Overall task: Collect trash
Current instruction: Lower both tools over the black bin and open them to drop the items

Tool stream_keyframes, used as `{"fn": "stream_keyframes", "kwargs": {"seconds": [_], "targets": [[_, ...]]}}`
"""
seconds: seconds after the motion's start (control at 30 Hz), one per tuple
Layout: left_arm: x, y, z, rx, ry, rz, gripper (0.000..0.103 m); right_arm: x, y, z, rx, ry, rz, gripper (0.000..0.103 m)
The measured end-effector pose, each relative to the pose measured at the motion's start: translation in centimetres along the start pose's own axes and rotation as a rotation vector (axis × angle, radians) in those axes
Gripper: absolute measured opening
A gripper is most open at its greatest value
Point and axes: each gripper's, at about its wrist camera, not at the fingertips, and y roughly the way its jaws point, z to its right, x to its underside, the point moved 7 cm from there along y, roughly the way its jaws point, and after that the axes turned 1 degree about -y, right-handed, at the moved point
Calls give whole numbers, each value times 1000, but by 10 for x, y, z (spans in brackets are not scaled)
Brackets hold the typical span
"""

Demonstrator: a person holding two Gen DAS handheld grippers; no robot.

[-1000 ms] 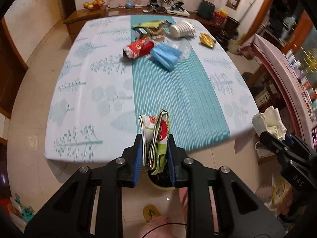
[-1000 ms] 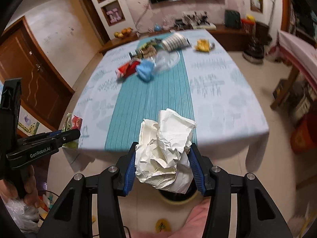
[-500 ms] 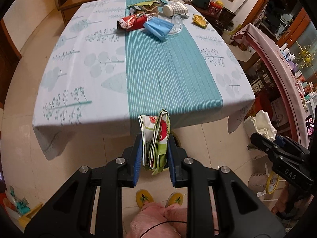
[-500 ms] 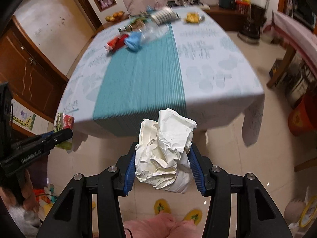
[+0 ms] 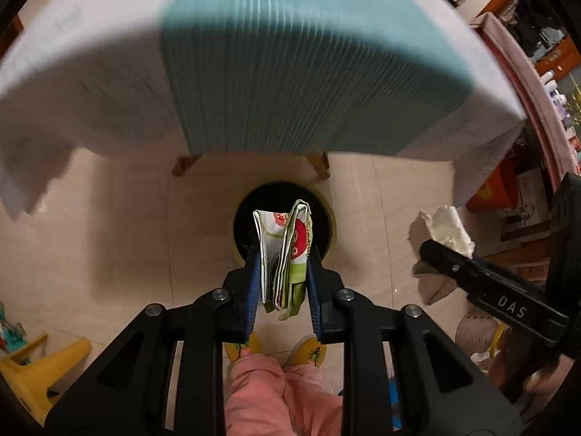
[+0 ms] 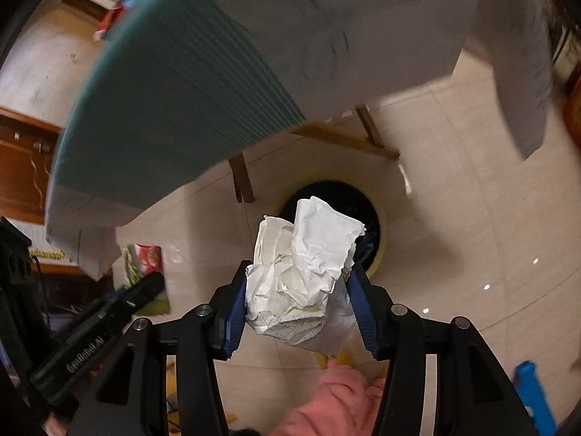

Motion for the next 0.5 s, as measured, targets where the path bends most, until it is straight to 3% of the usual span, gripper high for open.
{"fn": "stream_keyframes", "kwargs": {"seconds": [0.27, 0.3, 0.37, 0.43, 0.5], "targets": [[3, 86, -5, -15, -39, -17, 27, -11, 63, 14, -69, 88, 12, 67], [2, 91, -6, -14, -45, -15, 34, -12, 69, 16, -75, 101, 15, 69], [3, 102, -7, -3, -52, -24, 50, -15, 75, 17, -79, 114, 25, 82], [0, 106, -10, -6, -53, -10, 68, -17, 76, 16, -94, 119, 36, 84], [-2, 109, -11, -17, -44, 2, 76, -21, 81, 16, -94, 111, 40, 84]]}}
